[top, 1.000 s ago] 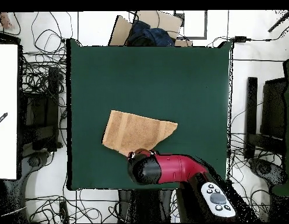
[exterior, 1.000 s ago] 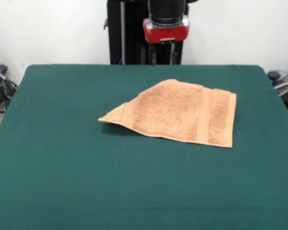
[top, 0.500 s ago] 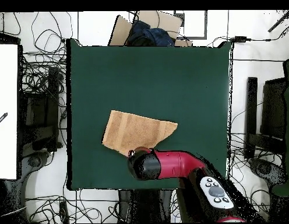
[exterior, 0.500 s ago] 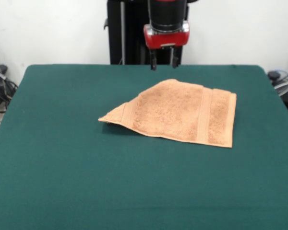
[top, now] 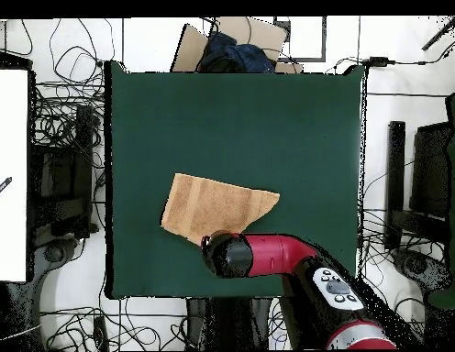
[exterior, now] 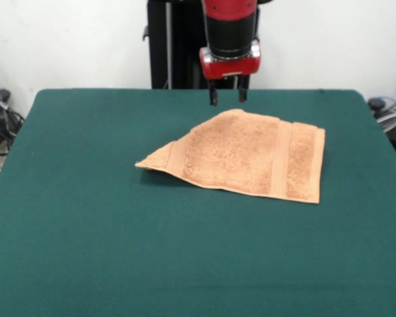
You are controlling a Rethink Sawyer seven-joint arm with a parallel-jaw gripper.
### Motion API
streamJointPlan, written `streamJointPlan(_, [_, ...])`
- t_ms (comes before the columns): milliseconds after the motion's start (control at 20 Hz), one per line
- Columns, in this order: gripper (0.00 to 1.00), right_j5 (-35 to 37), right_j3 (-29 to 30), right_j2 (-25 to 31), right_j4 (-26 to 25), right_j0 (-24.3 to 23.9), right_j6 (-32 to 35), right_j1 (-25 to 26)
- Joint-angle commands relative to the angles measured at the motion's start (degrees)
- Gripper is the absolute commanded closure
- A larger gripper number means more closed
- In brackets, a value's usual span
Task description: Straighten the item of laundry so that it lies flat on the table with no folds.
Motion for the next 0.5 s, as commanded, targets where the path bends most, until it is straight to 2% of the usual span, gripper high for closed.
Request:
streamJointPlan(50, [0.00,3.05,-1.35,2.16,0.55,-0.53,3.90,2.53])
streamJointPlan(400, [0.00,0.86,-0.32,2.16,0.20,-0.68,4.80,2.99])
streamJointPlan(500, [0.00,0.00,-1.29,0.26,-0.63,1.09,5.79,2.13])
